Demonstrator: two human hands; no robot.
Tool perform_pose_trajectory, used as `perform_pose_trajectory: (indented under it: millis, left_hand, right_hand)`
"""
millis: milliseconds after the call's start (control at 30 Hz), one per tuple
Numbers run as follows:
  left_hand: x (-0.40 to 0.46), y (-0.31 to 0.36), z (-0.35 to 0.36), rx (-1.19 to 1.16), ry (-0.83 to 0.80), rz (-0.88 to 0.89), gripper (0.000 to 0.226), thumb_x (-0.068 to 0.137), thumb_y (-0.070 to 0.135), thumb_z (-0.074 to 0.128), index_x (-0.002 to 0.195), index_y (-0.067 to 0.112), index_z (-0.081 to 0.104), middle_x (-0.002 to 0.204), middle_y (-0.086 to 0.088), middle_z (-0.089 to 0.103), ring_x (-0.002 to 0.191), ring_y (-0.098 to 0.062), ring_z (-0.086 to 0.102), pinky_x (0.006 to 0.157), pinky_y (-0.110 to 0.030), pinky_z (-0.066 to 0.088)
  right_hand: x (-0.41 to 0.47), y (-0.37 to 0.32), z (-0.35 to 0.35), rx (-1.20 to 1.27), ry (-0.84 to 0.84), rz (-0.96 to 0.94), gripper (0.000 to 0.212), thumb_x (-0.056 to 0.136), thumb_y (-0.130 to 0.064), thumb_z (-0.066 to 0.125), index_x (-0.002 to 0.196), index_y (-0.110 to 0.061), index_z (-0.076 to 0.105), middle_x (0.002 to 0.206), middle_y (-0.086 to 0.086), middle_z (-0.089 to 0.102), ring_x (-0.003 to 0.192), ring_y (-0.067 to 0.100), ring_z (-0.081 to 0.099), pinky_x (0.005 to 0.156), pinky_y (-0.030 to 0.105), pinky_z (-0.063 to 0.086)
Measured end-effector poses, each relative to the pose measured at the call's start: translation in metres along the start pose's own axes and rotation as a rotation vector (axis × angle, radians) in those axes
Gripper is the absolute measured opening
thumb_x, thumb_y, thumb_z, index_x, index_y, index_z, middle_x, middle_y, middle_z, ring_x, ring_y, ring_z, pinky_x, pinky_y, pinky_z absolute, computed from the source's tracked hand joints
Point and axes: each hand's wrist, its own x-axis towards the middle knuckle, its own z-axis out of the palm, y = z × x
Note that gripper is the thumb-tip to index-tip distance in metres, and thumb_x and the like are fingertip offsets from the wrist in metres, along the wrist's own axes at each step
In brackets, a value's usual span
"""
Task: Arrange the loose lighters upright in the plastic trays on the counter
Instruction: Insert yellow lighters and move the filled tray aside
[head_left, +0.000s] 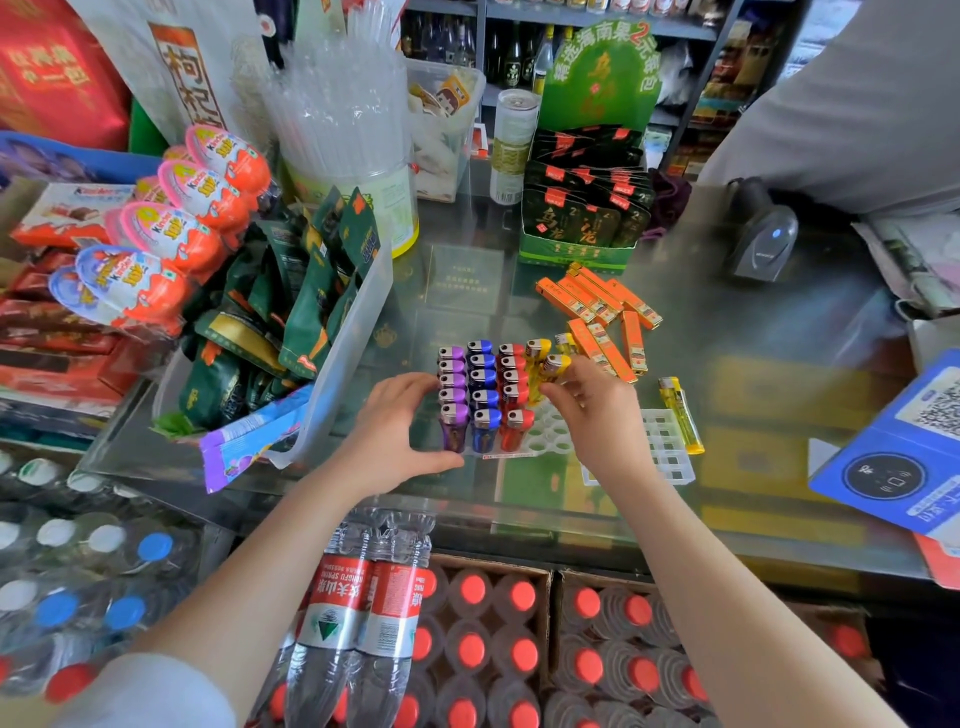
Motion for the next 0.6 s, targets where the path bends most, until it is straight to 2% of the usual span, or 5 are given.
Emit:
perform_pose_trajectory:
  millis: [100, 233, 367, 500, 600]
  left_hand:
    - [0.0006, -0.0011, 0.0009, 0.003, 0.007, 0.004, 0.085, 0.065, 0.042, 0.076, 0.136, 0.017, 0.036, 0.140, -0.003, 0.036, 0.129, -0.018, 0.025, 0.106, -0.034, 0.020]
    - [0.0006, -0.0013, 0.0015, 0.007, 0.016, 0.007, 0.085, 0.064, 0.042, 0.077, 0.135, 0.016, 0.037, 0.139, -0.005, 0.037, 0.129, -0.020, 0.026, 0.106, -0.035, 0.020]
    - [-0.0006, -0.0016, 0.0028, 0.010, 0.022, 0.010, 0.087, 0.065, 0.042, 0.077, 0.136, 0.015, 0.035, 0.140, -0.005, 0.038, 0.129, -0.022, 0.028, 0.107, -0.039, 0.023]
    - [-0.0038, 0.0027, 0.0014, -0.051, 0.040, 0.013, 0.085, 0.068, 0.036, 0.077, 0.138, 0.019, 0.032, 0.140, -0.001, 0.040, 0.129, -0.019, 0.029, 0.107, -0.040, 0.025]
    - [-0.0050, 0.0050, 0.0006, -0.058, 0.046, 0.013, 0.083, 0.069, 0.034, 0.076, 0.137, 0.020, 0.032, 0.140, -0.001, 0.041, 0.129, -0.017, 0.029, 0.106, -0.038, 0.025]
  right_hand:
    - [0.0031, 0.0040, -0.0005, -0.133, -0.014, -0.113, 0.016, 0.084, -0.012, 0.063, 0.076, -0.001, 0.055, 0.073, 0.016, 0.066, 0.059, 0.032, 0.058, 0.052, 0.036, 0.047]
    - [0.0059, 0.0030, 0.0005, -0.190, -0.022, -0.194, 0.017, 0.084, -0.012, 0.062, 0.074, -0.001, 0.054, 0.068, 0.016, 0.063, 0.052, 0.026, 0.051, 0.046, 0.031, 0.040]
    - [0.0069, 0.0069, -0.0025, -0.179, -0.033, -0.190, 0.018, 0.083, -0.012, 0.064, 0.072, -0.001, 0.054, 0.065, 0.015, 0.062, 0.051, 0.022, 0.044, 0.048, 0.025, 0.031]
    - [0.0049, 0.0044, -0.0052, -0.338, 0.010, -0.292, 0.021, 0.078, -0.011, 0.065, 0.065, -0.003, 0.052, 0.053, 0.010, 0.057, 0.044, 0.019, 0.037, 0.047, 0.024, 0.029]
    - [0.0041, 0.0038, -0.0022, -0.305, -0.023, -0.239, 0.016, 0.081, -0.011, 0.065, 0.070, -0.002, 0.056, 0.060, 0.011, 0.062, 0.047, 0.028, 0.051, 0.048, 0.026, 0.032]
